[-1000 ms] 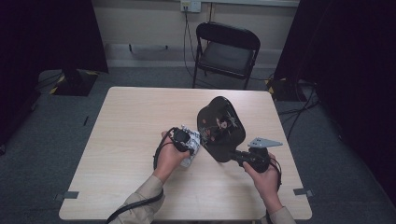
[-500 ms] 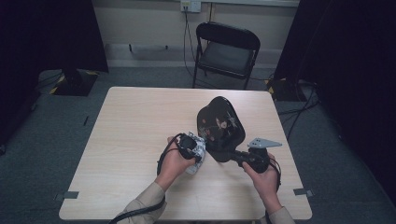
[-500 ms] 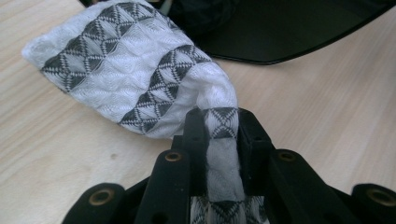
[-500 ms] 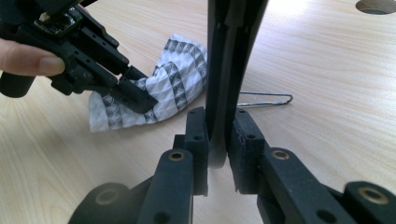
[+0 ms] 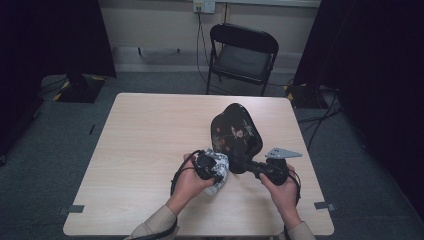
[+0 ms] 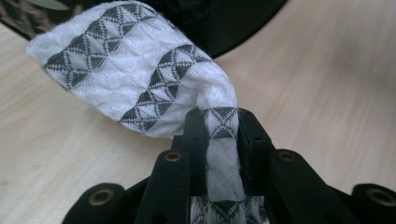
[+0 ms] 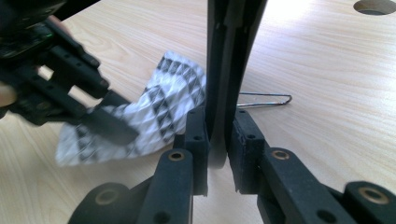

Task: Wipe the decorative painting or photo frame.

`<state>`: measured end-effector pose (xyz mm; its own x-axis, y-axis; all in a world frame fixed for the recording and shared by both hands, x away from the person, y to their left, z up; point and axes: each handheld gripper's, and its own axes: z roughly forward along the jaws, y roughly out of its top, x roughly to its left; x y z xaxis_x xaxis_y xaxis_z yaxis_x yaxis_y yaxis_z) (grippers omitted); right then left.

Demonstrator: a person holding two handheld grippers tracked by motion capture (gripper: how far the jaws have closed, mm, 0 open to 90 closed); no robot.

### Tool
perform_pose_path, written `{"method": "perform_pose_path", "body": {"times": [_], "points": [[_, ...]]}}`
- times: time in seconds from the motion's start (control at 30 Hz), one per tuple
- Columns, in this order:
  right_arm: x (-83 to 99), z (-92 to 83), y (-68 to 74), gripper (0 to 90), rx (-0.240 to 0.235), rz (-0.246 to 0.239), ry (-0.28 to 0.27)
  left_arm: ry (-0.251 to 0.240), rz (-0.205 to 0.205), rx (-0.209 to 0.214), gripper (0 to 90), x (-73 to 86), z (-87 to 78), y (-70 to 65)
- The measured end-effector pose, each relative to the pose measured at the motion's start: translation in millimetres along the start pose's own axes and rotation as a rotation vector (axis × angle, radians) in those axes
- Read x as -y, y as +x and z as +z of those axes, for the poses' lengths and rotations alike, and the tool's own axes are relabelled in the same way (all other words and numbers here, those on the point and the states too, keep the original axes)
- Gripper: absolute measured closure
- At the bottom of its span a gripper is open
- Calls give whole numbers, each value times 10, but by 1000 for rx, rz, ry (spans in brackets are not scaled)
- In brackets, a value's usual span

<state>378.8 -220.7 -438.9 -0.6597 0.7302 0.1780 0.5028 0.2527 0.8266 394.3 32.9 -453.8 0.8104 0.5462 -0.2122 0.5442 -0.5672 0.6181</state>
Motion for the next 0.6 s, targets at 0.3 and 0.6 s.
{"method": "perform_pose_path", "body": {"times": [0.3,0.6], "points": [[5,0,0,794,5,0,-6,-30,-8,11,763,197,-56,-19],[15,-19,-5,739,18,2,-29,-63,-12,-52,763,325,-299,92]]}}
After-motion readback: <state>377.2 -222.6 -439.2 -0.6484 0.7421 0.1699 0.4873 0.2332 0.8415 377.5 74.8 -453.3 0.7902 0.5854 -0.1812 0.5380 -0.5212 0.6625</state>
